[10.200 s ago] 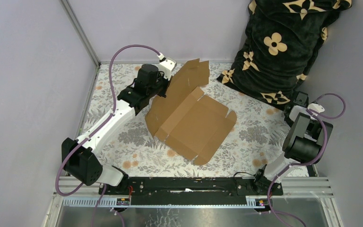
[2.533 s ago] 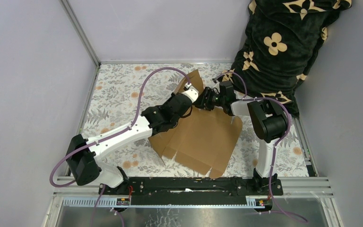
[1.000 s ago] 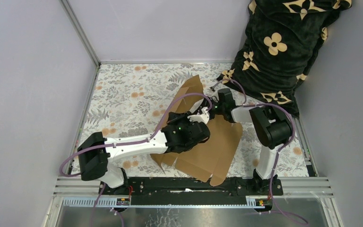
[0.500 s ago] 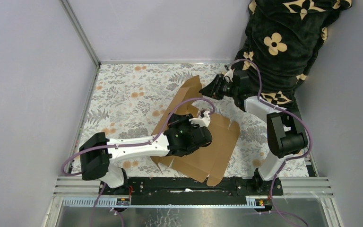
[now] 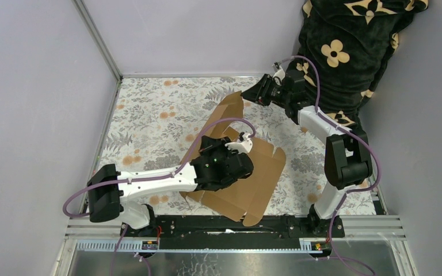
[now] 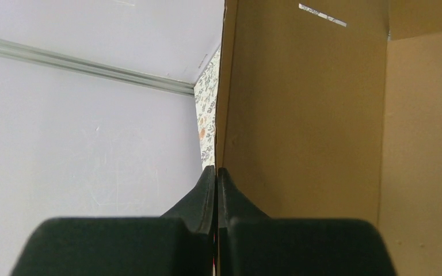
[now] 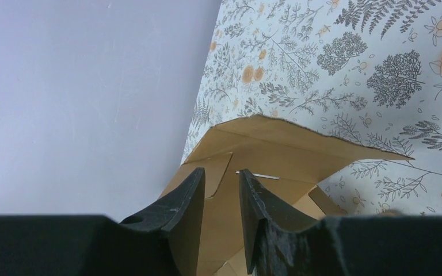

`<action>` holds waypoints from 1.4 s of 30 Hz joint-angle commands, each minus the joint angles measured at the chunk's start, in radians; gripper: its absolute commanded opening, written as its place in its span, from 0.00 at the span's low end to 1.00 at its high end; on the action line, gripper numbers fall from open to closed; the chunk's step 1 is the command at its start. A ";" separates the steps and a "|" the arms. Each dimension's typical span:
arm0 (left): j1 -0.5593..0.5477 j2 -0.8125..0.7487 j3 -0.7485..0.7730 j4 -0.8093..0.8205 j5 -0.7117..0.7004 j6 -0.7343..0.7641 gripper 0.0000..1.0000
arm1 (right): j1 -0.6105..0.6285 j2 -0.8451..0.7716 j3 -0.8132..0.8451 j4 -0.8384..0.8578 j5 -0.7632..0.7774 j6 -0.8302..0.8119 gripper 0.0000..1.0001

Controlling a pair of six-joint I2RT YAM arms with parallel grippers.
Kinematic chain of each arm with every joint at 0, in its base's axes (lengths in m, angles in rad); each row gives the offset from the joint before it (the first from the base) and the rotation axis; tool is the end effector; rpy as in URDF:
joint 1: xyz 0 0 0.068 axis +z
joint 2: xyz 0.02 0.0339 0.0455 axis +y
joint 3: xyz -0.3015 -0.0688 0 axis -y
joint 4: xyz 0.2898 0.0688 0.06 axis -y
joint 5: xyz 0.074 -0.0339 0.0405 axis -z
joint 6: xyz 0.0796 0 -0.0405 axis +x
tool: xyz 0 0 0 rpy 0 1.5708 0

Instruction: Fold the paper box

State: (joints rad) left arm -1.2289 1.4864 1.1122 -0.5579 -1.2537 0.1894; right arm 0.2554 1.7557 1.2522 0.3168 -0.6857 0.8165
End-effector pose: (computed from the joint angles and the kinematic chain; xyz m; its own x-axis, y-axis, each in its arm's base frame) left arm 0.1870 -0.2998 0.2845 -0.2448 0.8630 -0.4419 0.1527 0.4844 0.8614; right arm 0.4628 0.1729 0.2974 -0.7042 0.3991 -0.5872 -0.4153 0.4393 0.7966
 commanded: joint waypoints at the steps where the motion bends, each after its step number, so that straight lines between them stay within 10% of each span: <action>1: -0.013 -0.040 -0.004 -0.002 -0.036 -0.015 0.00 | -0.001 0.037 0.059 0.007 -0.064 0.027 0.35; 42: -0.018 -0.059 -0.062 0.049 0.046 -0.063 0.00 | 0.191 -0.005 -0.131 0.131 -0.092 0.017 0.27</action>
State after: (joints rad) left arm -1.2430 1.4513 1.0622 -0.5735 -1.2095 0.1402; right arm 0.4267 1.8072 1.1233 0.3656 -0.7753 0.8318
